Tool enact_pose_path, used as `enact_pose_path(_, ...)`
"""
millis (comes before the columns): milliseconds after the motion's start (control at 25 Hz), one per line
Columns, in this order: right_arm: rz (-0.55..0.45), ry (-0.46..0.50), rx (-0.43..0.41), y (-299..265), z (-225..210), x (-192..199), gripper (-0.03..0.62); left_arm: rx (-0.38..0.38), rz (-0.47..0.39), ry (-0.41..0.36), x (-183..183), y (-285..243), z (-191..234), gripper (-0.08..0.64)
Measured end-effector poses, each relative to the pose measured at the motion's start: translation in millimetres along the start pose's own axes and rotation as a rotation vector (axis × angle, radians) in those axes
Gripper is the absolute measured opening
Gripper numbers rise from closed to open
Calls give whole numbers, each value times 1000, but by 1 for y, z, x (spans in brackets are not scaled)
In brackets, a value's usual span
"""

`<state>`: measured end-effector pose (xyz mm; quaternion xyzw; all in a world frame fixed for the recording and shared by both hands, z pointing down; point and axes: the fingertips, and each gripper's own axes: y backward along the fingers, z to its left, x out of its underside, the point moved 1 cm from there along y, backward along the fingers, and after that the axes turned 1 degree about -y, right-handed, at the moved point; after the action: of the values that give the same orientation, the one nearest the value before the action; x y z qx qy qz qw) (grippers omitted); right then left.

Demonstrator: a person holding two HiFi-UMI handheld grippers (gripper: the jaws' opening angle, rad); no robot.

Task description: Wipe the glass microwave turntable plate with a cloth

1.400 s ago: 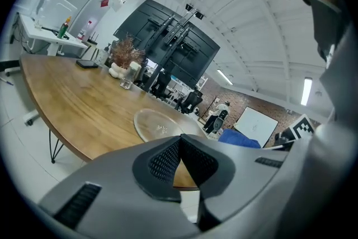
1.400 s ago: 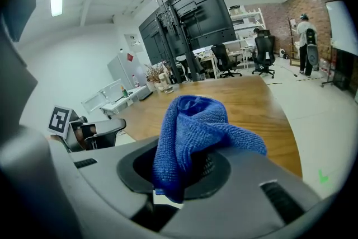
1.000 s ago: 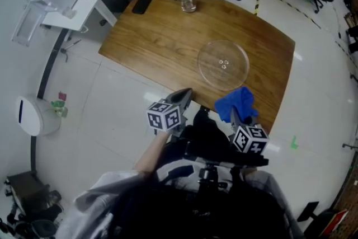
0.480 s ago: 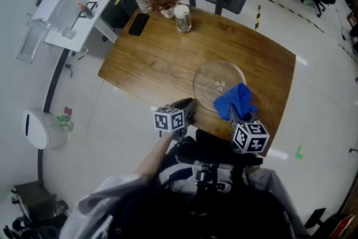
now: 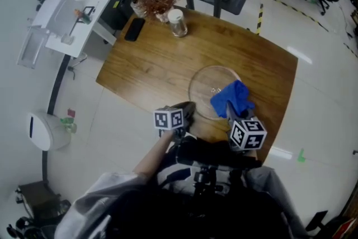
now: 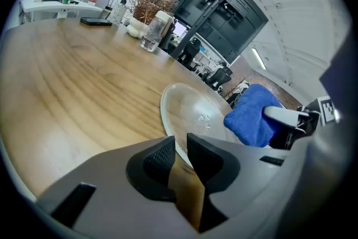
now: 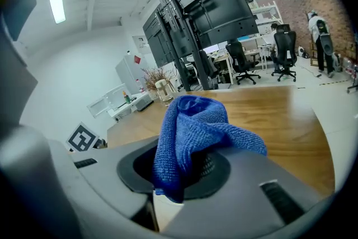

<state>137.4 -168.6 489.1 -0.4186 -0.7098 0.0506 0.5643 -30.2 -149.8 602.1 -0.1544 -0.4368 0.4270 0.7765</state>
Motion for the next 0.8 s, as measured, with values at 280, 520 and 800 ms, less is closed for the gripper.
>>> enact_pose_path(280,-52,81,-34,-64,3,-50,81,-26,1,33,-4,1,5,26)
enact_pose_path(520,1,126,-67,-125,19,-58,81,-19,7,45,-7,0,0,2)
enact_pose_path(800,53,104,52,-145,-2,-41,81,2,54,90,-3,-2,7,-5)
